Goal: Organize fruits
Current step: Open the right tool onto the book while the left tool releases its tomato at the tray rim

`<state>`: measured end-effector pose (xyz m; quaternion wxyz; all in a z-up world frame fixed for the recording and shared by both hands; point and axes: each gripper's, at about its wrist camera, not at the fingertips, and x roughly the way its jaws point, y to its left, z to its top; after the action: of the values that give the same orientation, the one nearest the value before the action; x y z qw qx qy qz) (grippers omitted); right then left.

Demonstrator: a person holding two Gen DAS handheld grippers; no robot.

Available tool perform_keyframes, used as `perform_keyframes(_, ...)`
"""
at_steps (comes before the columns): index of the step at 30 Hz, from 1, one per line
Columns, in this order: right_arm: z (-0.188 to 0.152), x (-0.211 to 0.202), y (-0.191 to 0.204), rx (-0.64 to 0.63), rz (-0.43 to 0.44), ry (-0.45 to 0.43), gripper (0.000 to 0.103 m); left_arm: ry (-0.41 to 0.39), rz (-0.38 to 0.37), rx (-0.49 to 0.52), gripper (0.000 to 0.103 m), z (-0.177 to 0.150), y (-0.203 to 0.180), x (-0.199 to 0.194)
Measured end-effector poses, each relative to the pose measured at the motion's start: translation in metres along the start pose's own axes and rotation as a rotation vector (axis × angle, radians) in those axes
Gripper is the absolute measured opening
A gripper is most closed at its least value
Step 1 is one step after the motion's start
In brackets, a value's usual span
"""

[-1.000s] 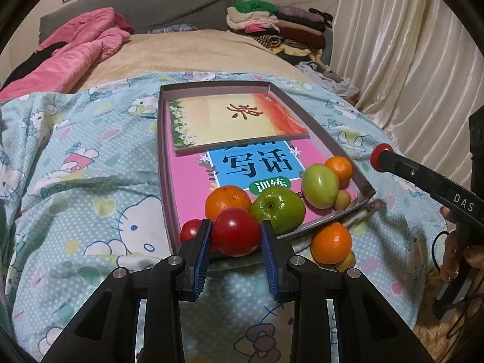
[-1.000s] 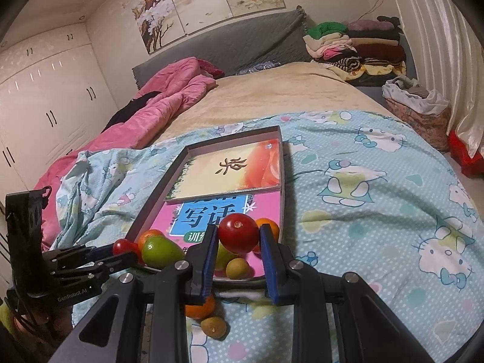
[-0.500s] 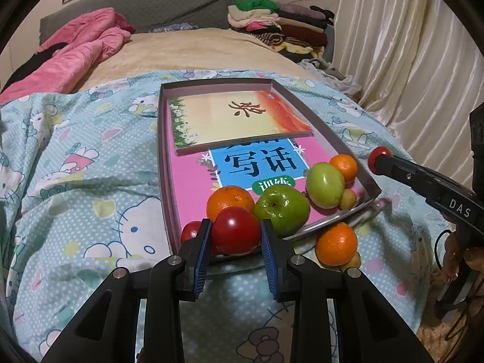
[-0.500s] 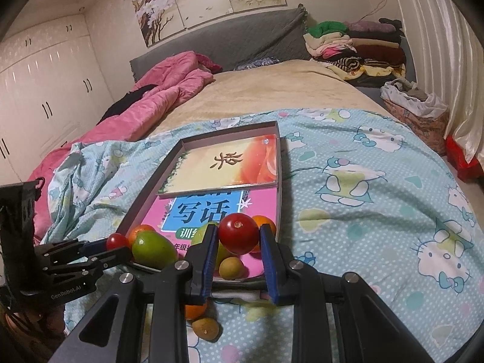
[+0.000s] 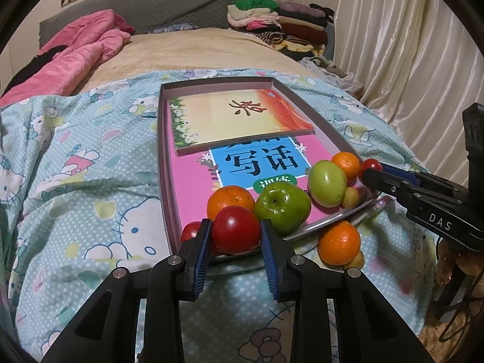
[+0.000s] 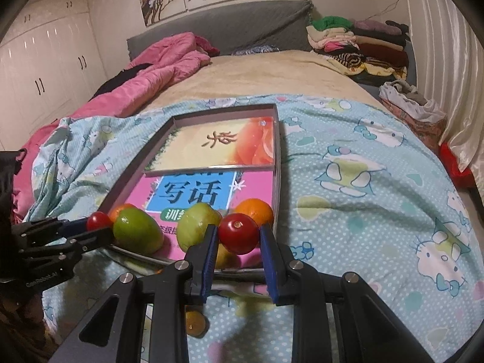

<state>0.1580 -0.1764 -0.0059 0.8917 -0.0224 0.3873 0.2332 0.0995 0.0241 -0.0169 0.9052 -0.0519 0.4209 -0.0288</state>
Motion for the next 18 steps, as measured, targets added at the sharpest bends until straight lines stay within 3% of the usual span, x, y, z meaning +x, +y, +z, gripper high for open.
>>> perform_keyframes(18,-0.0006,0.0017,0.0011,0.002,-0.002,0.009,0.029,0.000,0.005,0.003,0.032,-0.0006,-0.0005,0.0008)
